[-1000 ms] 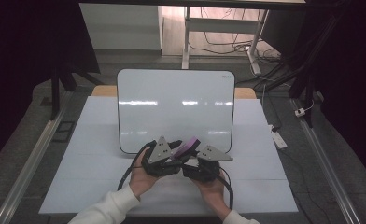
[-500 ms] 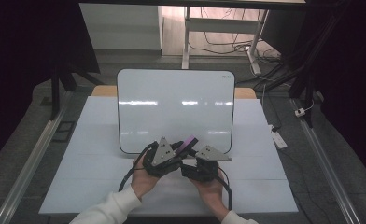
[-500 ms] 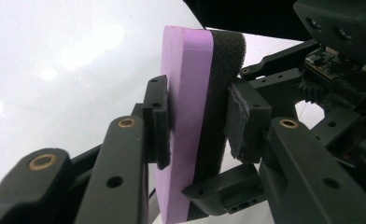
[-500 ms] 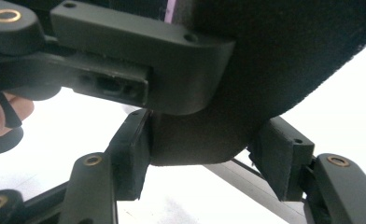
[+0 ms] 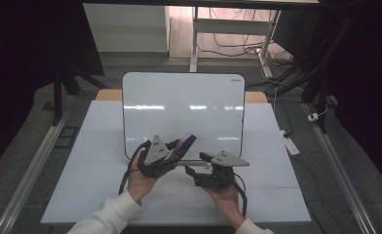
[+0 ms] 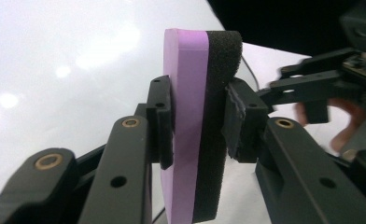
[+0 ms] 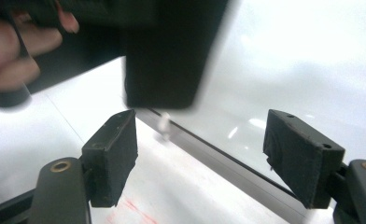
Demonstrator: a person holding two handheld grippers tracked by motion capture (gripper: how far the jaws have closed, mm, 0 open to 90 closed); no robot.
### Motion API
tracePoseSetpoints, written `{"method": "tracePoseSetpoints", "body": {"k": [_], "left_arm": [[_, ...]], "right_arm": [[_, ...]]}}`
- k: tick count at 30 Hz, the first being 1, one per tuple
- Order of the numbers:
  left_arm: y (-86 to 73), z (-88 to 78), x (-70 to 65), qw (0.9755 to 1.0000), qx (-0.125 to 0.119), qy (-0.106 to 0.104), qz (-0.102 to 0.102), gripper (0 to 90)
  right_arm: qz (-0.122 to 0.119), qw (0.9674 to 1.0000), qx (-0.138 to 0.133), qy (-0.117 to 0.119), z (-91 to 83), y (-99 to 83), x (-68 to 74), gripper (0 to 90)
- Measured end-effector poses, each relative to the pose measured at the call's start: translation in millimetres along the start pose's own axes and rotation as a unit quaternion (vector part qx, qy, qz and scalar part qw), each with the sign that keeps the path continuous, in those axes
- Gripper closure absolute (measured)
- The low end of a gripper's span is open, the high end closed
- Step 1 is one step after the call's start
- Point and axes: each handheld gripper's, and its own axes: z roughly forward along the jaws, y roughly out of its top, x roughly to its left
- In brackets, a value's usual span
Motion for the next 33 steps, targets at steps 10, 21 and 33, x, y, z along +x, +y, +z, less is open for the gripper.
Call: {"method": "tracePoseSetpoints", "body": {"k": [10,21,33], "left_arm": [[6.5,-32.4,41.7,0.997,-0.019,0.042,-0.063,65.0],[37.8,-65.8,101.7,0.9886,-0.016,0.094,-0.116,65.0],[65.7,-56.2,146.6,0.9775,0.033,0.138,-0.156,64.7]], "right_arm": [[-0.017,0.9985,0.017,-0.05,-45.8,-12.4,-35.5,25.0],[-0.057,0.9923,0.034,-0.104,-90.8,-33.3,-74.3,25.0],[-0.055,0.9916,0.036,-0.112,-92.7,-36.5,-82.7,25.3]]}}
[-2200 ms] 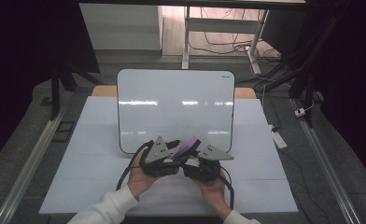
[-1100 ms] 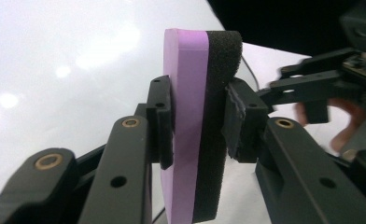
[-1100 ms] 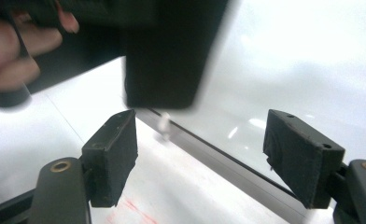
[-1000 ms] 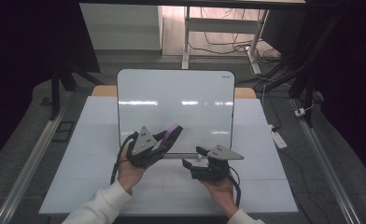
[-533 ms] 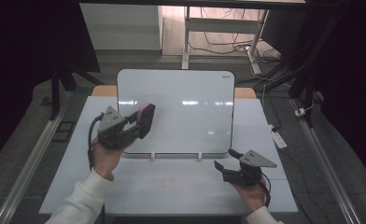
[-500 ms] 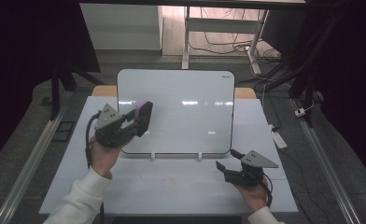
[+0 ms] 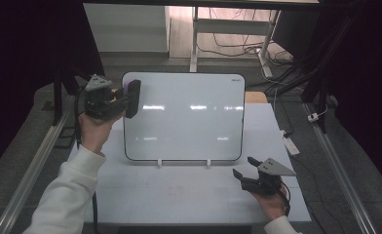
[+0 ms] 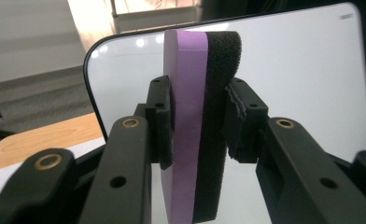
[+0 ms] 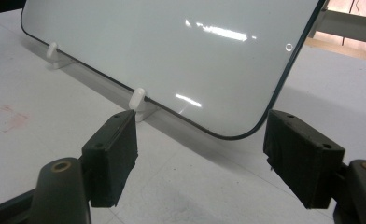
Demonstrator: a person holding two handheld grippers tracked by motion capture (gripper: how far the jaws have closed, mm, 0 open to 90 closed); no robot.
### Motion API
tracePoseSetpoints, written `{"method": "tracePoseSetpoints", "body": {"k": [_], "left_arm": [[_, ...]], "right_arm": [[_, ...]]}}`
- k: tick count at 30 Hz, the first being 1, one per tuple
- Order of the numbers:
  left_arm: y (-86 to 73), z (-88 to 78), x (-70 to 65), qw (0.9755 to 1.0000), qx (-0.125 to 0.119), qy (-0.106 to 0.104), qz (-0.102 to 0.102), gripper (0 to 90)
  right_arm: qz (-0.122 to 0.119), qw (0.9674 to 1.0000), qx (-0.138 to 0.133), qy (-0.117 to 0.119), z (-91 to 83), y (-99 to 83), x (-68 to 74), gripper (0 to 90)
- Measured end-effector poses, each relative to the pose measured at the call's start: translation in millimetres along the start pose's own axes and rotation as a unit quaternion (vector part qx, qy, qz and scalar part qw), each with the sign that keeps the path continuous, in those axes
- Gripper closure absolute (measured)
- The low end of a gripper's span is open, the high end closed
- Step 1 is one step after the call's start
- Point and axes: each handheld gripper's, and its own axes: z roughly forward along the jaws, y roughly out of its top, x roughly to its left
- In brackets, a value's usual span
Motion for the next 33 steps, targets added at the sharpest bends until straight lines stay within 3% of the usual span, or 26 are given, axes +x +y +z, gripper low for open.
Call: {"method": "tracePoseSetpoints", "body": {"k": [9,19,26,28,33], "left_arm": [[2.4,27.2,9.8,0.9988,0.035,0.029,-0.019,64.5],[1.6,43.5,10.5,0.9979,0.043,0.041,-0.024,63.7],[-0.3,48.6,6.3,0.9982,0.036,0.046,-0.015,61.0],[-1.9,48.8,5.8,0.9987,0.031,0.039,-0.015,59.0],[-6.1,39.7,6.3,0.9997,0.001,0.023,-0.013,45.2]], "right_arm": [[0.001,1.0,-0.002,0.0,0.1,0.3,1.1,25.2],[-0.001,1.0,-0.004,0.001,0.5,0.5,2.1,25.1],[0.0,1.0,-0.007,0.004,0.0,1.0,2.9,25.1],[-0.001,1.0,-0.008,0.002,-0.6,1.4,2.8,25.1],[-0.002,1.0,-0.008,0.001,-1.1,1.3,2.3,25.1]]}}
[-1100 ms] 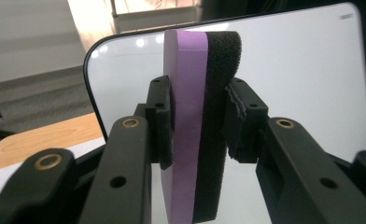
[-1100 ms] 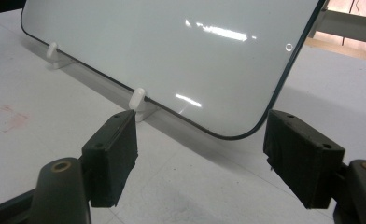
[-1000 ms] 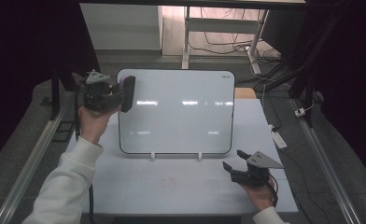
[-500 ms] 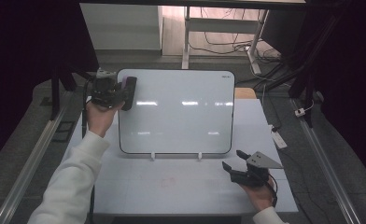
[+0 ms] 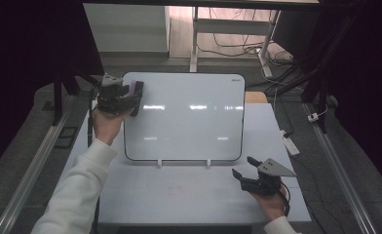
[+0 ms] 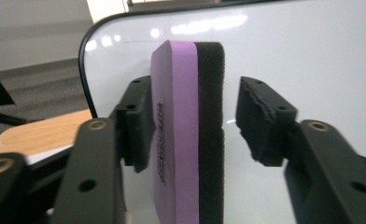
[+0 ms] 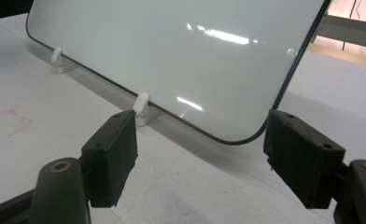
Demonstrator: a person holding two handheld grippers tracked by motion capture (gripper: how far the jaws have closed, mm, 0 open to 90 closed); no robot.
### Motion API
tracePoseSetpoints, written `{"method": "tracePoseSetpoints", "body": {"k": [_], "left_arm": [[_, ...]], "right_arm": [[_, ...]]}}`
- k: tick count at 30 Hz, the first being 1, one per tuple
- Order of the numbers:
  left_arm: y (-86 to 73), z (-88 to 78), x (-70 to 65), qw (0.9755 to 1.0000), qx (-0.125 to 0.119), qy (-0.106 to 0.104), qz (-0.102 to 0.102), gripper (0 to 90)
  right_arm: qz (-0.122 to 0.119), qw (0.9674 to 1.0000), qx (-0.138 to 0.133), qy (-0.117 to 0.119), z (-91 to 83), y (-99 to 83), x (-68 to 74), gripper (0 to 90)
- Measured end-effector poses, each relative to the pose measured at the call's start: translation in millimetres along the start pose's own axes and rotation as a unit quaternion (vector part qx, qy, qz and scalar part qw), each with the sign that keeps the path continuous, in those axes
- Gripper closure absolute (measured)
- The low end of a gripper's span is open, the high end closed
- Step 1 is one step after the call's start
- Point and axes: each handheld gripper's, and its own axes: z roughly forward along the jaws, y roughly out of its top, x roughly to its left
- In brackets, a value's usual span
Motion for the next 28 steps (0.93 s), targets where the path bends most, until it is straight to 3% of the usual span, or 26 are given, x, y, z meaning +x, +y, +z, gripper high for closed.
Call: {"method": "tracePoseSetpoints", "body": {"k": [4,8,13,18,22,28], "left_arm": [[-11.3,-16.8,0.1,0.9995,-0.018,-0.023,0.015,37.5],[-35.6,-37.0,0.3,0.9975,-0.021,-0.057,0.037,32.4],[-75.4,-56.5,2.4,0.9938,-0.002,-0.099,0.05,30.6],[-118.7,-72.3,3.0,0.9878,0.022,-0.14,0.063,29.9],[-149.8,-78.6,2.5,0.9844,0.049,-0.155,0.068,29.4],[-166.6,-79.3,0.2,0.9823,0.066,-0.162,0.067,28.3]], "right_arm": [[-0.001,1.0,0.003,-0.003,-1.5,-0.1,-1.8,25.1],[-0.002,0.9999,0.01,-0.008,-3.5,-1.5,-7.4,24.9],[0.002,0.9997,0.022,0.004,-5.6,-3.5,-14.9,25.2],[-0.005,0.9993,0.033,0.018,-6.8,-3.5,-18.7,25.4],[-0.014,0.9987,0.041,0.027,-7.0,-2.3,-20.6,25.9],[-0.027,0.998,0.04,0.041,-6.7,3.8,-18.5,26.0]]}}
